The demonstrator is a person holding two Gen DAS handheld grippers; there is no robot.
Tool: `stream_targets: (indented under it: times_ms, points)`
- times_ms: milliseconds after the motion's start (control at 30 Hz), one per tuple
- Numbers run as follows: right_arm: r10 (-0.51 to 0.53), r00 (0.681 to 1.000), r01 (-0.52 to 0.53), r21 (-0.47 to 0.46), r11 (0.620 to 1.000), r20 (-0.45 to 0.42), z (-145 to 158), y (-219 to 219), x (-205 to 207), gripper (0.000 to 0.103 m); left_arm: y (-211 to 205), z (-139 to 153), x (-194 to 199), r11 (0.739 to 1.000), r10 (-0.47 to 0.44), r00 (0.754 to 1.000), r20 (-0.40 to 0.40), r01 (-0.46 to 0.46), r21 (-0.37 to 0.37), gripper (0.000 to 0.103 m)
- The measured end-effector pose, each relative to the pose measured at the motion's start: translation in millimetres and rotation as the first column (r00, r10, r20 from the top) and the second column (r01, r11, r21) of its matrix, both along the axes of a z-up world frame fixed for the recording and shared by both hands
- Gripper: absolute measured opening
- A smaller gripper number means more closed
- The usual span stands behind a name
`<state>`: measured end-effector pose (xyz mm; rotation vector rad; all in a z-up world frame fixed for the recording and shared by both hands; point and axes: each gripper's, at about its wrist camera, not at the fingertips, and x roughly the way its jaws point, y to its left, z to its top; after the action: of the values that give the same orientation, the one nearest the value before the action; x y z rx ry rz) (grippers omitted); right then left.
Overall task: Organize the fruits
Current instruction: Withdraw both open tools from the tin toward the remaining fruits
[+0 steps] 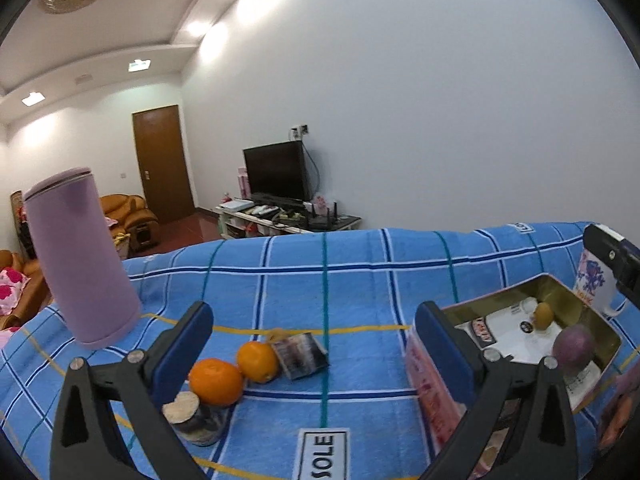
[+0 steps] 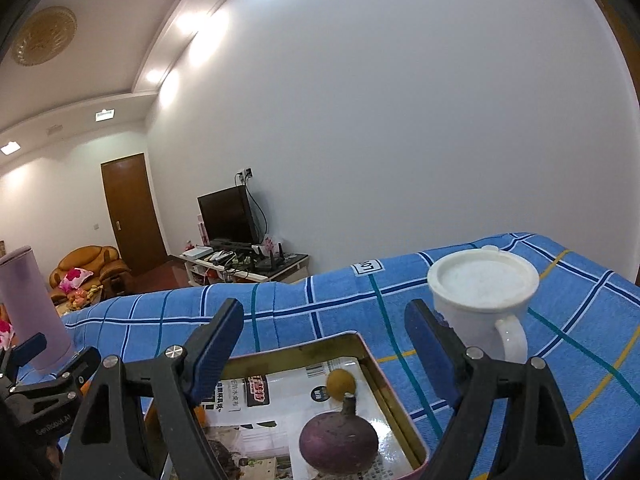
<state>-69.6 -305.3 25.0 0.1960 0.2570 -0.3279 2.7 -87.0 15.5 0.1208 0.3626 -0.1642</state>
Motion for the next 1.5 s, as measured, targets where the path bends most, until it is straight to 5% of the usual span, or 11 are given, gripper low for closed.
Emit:
stream_targets:
  times_ms: [1000, 1500]
  points:
    - [0.006, 0.998, -0.013, -0.098, 0.995, -0.067, -5.7, 74.1, -3.7, 0.084, 46.0, -12.2, -7.7, 0.999, -0.022, 0.994, -0.108, 0.018, -0.040, 0.103]
    - [0.108, 0.989, -0.115, -0.067, 0.991, -0.105, -13.0, 137.8, 16.3, 0.084, 83.6, -17.7, 9.5, 0.999, 0.025, 0.989, -0.148, -0.030, -0.029, 0.103]
